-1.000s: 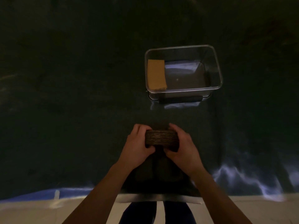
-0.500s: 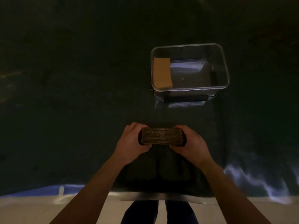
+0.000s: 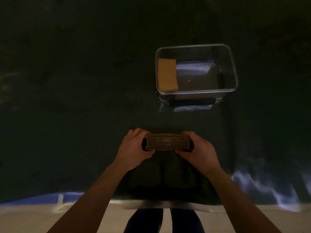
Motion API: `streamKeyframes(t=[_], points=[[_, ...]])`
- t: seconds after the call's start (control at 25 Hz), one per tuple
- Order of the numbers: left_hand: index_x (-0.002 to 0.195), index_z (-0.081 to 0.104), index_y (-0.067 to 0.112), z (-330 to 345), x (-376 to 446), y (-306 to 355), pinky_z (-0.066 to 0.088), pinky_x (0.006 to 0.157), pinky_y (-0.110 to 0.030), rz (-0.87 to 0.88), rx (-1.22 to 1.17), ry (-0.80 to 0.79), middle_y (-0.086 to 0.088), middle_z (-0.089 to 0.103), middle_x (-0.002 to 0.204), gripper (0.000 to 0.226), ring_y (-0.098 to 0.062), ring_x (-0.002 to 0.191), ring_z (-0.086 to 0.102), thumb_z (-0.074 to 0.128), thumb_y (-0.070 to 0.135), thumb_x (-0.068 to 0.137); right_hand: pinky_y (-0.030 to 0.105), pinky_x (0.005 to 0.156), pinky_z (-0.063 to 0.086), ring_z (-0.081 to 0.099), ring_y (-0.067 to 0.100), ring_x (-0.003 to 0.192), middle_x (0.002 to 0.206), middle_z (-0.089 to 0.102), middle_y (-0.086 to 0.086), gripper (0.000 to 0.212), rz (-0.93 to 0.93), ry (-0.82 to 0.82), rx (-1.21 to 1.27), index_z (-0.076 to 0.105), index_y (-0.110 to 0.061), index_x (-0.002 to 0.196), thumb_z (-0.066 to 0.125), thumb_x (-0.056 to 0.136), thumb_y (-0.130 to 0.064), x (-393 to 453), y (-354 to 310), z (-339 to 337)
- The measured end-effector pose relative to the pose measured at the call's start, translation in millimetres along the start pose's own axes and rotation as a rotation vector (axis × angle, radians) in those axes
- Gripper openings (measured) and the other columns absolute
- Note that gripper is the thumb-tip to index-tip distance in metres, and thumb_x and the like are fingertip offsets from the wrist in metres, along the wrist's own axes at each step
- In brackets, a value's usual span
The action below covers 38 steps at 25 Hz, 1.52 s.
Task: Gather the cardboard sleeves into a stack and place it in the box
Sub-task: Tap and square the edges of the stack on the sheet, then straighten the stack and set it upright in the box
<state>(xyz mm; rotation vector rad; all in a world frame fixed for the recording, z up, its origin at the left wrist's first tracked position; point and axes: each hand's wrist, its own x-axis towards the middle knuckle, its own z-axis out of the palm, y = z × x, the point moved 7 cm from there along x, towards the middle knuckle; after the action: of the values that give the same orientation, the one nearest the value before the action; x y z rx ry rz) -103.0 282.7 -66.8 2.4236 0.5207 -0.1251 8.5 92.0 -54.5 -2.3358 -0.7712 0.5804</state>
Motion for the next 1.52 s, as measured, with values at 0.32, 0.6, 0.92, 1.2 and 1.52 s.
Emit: streamKeyframes(t=[0.32, 0.6, 0.92, 1.2, 1.52], points=[[0.112, 0.063, 0.025, 1, 3, 3, 0.039, 0.077, -0.033, 0.091, 0.111, 0.023, 0.003, 0.058, 0.110, 0.056, -0.014, 0.096, 0.047, 0.084, 0.039, 0.061, 0.030, 0.087, 0.052, 0.062, 0.008, 0.104, 0.118, 0.063, -0.016, 0.062, -0.013, -0.020, 0.020, 0.053, -0.038, 0.124, 0.081, 0.070, -0.037, -1, 4, -3], [0.109, 0.058, 0.033, -3, -1, -3, 0.035, 0.073, -0.032, 0.076, 0.133, 0.097, 0.009, 0.055, 0.106, 0.054, -0.011, 0.095, 0.045, 0.071, 0.055, 0.061, 0.025, 0.077, 0.051, 0.059, 0.001, 0.096, 0.111, 0.058, -0.023, 0.056, -0.059, -0.009, -0.051, 0.050, -0.044, 0.119, 0.073, 0.069, -0.050, -2, 4, -3], [0.113, 0.062, 0.031, 9, 0, -5, 0.035, 0.079, -0.035, 0.050, 0.137, 0.019, 0.005, 0.052, 0.114, 0.056, -0.018, 0.103, 0.048, 0.082, 0.043, 0.062, 0.035, 0.072, 0.057, 0.065, 0.011, 0.092, 0.117, 0.060, -0.013, 0.047, -0.053, -0.015, -0.087, 0.061, -0.034, 0.115, 0.075, 0.071, -0.043, -2, 5, 6], [0.108, 0.060, 0.029, -9, -10, 17, 0.050, 0.083, -0.025, -0.103, -1.036, -0.136, 0.011, 0.066, 0.105, 0.042, -0.008, 0.100, 0.061, 0.078, 0.024, 0.071, 0.007, 0.065, 0.050, 0.068, -0.007, 0.082, 0.090, 0.074, -0.024, 0.041, 0.271, -0.148, 0.629, 0.066, -0.059, 0.089, 0.088, 0.064, -0.037, -23, 3, 10], [0.113, 0.060, 0.021, -39, -8, 66, 0.050, 0.087, -0.039, -0.339, -1.340, -0.027, -0.005, 0.067, 0.112, 0.044, -0.025, 0.110, 0.060, 0.068, 0.016, 0.071, 0.034, 0.074, 0.057, 0.072, 0.017, 0.094, 0.103, 0.076, -0.001, 0.089, 0.478, -0.279, 1.099, 0.057, -0.024, 0.129, 0.092, 0.050, -0.049, -53, -52, 21]])
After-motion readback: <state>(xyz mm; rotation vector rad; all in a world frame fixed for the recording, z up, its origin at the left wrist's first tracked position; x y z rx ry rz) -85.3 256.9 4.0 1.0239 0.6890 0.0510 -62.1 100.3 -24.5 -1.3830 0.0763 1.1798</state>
